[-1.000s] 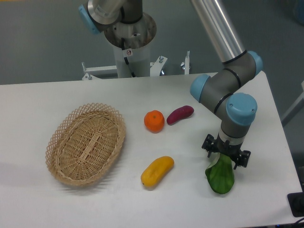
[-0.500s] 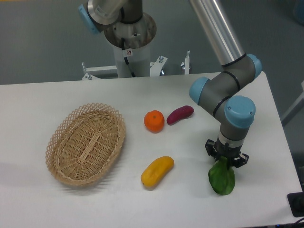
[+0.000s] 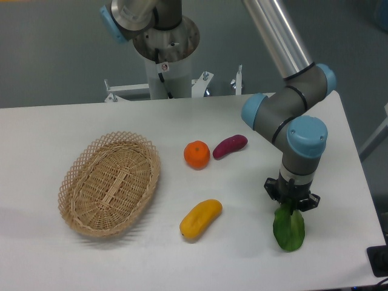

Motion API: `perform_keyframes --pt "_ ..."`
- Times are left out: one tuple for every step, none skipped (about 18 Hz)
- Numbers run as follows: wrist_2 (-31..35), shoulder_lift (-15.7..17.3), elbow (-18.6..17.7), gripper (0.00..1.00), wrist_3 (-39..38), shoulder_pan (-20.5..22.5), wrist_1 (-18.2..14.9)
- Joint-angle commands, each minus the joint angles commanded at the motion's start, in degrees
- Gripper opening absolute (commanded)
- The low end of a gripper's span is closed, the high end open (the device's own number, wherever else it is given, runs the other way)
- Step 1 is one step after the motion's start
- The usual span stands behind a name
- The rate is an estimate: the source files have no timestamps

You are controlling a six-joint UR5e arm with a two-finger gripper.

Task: Pick up the green vegetable from the table
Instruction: 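Lift the held bok choy up off the table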

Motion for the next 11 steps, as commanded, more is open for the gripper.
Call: perform_keyframes --pt "0.0 0.8 0.1 0.06 0.0 0.0 -0.2" --pt "-0.3 1.5 0.1 0.06 -0.1 -0.3 -1.0" --pt "-1.1 2.1 0.3 0.07 -0.6 -0.4 -2.6" --pt "-1.9 2.6 1.0 0.07 -1.3 -0.5 -3.7" --pt "-2.6 3.3 1.8 0.07 -1.6 -0.4 -4.5" --pt "-3.8 3.9 2.5 0.07 -1.7 -0.3 -5.8" --pt "-4.5 4.0 3.3 0.07 -1.7 -0.3 -7.4" --pt "-4.5 4.4 4.0 0.07 -1.7 -0.2 -9.1" --pt "-4.3 4.7 4.7 0.07 -1.6 -0.2 -11.1" --pt "-4.1 5.0 5.3 0.07 -1.5 -0.2 -13.2" --pt "-4.0 5.4 5.9 0.07 -1.2 -0.1 -15.4"
